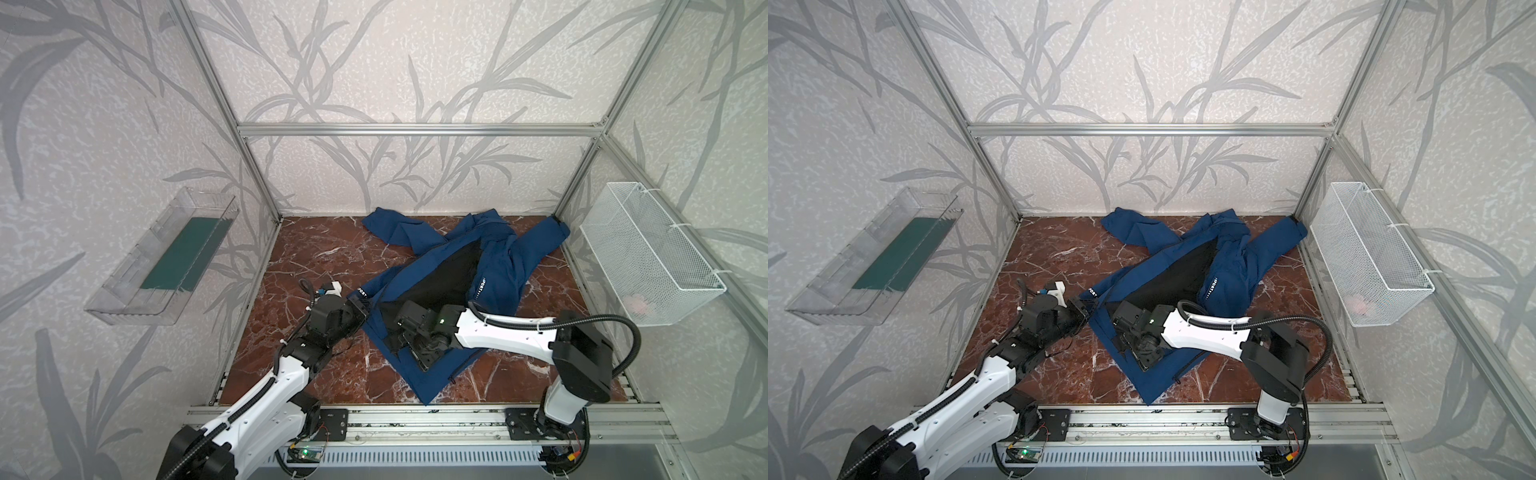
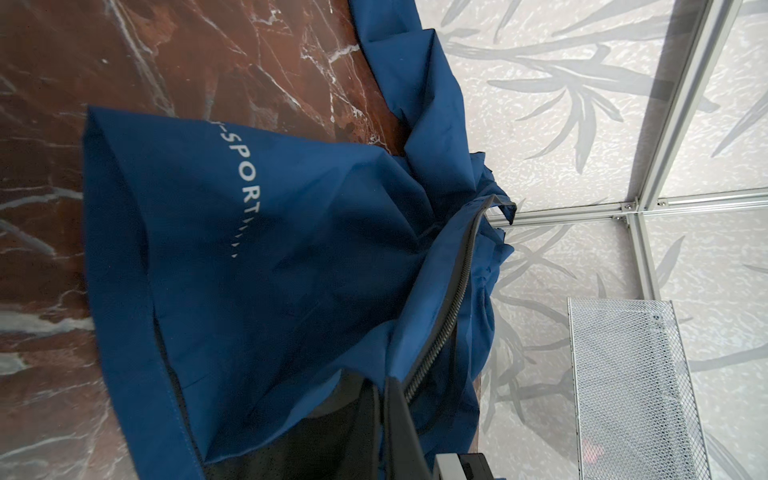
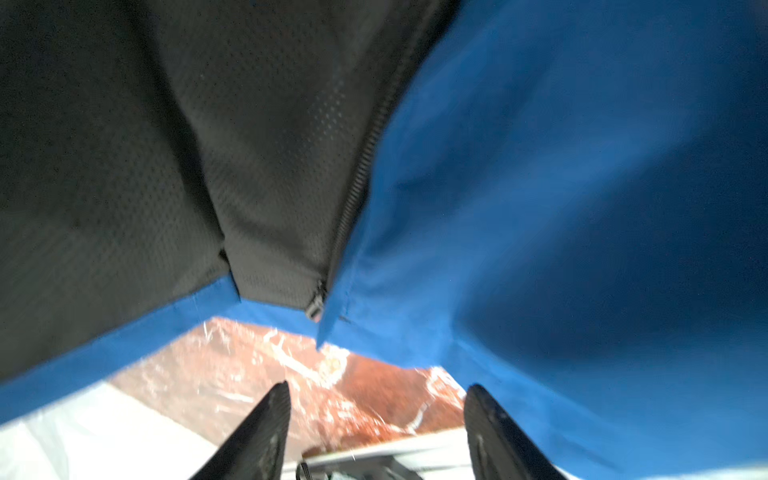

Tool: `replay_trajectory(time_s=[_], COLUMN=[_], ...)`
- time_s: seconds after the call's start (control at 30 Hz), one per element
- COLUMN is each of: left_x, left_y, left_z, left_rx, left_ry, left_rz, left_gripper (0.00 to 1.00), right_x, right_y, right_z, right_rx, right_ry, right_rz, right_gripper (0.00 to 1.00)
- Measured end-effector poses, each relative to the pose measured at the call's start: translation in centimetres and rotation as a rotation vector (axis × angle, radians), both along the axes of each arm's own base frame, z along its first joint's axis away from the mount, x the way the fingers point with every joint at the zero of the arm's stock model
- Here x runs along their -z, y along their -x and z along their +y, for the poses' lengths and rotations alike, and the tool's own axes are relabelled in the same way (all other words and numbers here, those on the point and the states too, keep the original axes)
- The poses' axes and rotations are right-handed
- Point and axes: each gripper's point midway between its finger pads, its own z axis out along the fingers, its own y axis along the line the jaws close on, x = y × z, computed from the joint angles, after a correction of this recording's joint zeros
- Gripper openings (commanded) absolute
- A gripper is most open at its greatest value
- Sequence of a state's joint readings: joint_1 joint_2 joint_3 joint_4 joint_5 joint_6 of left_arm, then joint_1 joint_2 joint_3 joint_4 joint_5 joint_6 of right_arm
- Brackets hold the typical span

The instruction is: Zip up the jacket

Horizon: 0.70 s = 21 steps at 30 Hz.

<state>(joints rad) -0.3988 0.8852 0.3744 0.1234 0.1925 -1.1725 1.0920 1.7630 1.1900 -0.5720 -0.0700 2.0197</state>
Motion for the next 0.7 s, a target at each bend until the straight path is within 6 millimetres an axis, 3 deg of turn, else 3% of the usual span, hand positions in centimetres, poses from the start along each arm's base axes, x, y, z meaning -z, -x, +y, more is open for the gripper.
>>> replay_trajectory(time_s=[0.3, 0.47, 0.7], left_x=[0.7, 0.5, 1.2], left_y=[0.2, 0.2, 0.4], left_z=[0.4, 0.6, 0.8], left_rx=[-0.006, -0.014, -0.016], left_ry=[0.005, 0.007, 0.002], left_rz=[0.005, -0.002, 0.012], left_gripper=[0.0, 0.0, 0.0], right_x=[2.1, 2.7, 4.0], right_y=[-0.5, -0.2, 0.0], right_z=[1.4, 1.0, 0.7], right_rx=[-0.003, -0.004, -0.012], right_ry=[0.037, 0.072, 0.111], right_rz=[0.035, 0.055, 0.076], right_gripper=[0.65, 0.48, 0.36])
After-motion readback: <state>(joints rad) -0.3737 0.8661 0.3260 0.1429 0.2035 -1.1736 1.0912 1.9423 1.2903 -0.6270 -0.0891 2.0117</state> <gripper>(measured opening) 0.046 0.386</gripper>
